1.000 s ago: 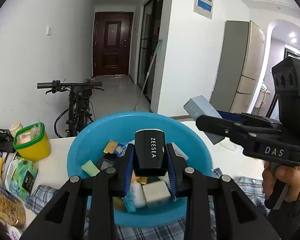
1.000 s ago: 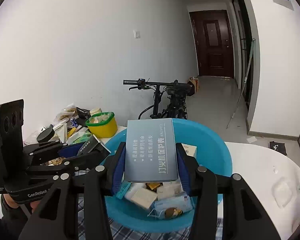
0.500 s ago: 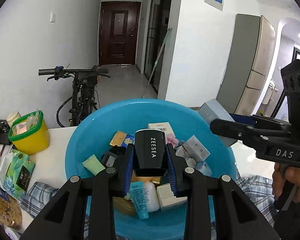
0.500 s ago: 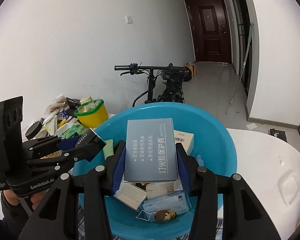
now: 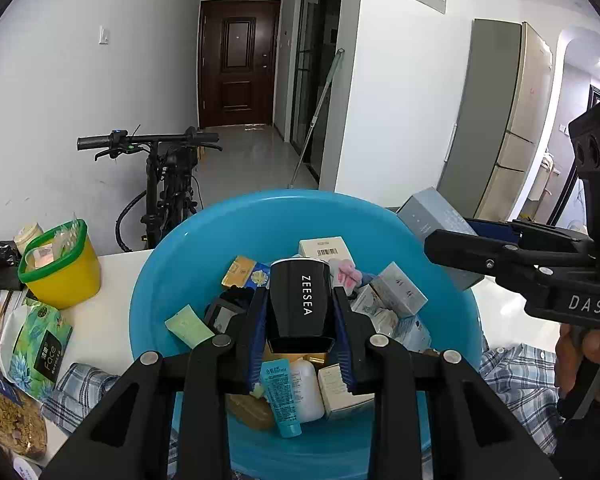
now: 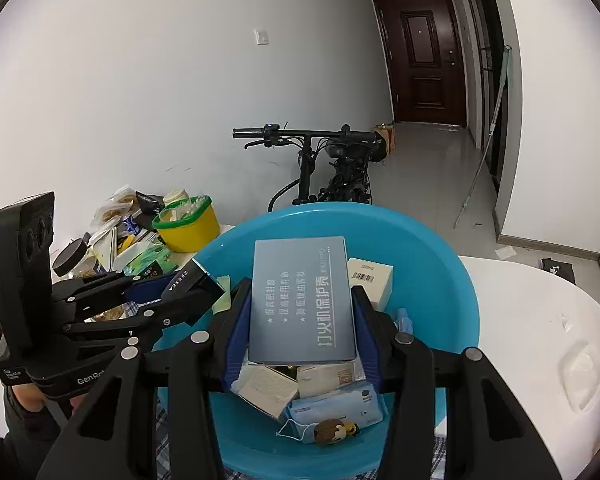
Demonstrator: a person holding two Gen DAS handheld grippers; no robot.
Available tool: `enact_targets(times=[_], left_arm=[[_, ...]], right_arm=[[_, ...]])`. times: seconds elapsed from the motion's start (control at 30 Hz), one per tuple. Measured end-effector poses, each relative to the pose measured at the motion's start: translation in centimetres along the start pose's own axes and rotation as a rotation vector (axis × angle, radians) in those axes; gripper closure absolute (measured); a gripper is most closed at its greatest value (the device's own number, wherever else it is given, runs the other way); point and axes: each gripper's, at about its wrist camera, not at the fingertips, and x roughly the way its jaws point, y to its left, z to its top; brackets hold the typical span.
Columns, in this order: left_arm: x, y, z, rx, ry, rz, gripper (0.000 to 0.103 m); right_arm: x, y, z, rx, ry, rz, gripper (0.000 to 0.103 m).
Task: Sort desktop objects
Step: 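Open the left tool to drop the black box while the right tool drops the packet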
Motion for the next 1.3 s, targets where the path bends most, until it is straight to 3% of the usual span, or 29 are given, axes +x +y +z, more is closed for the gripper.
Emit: enact_targets(times=[0.67,0.73,0.77,0.8,0.87,1.3], left_arm=[[0.5,0.4,-0.2,-0.011,0.016,0.017,0.071],[0.7,0.6,-0.2,-0.019,0.023,0.024,0.061],[0.9,0.7,-0.1,-0.026,0.03,0.031,0.025],[0.9,0.8,-0.1,-0.034,0.03,0.054,0.0],[0.4,1.0,-0.1,-0.042,-0.023,0.092,0.0],[0.4,1.2,0.0,-0.033,-0.004,0.106,0.0]], right_arm=[[0.4,0.0,-0.1,0.004,0.005,-0.002,0.057],[0.4,0.0,-0.1,0.005,0.005,-0.002,0.057],[0.4,0.0,-0.1,0.005,0.004,-0.002,0.057],[0.4,0.0,-0.1,0.006,0.005,-0.003,0.057],[0.4,0.0,-0.1,0.007,0.004,-0.002,0.057],[0.6,0.0,-0.3,0.007,0.012,-0.001,0.057]])
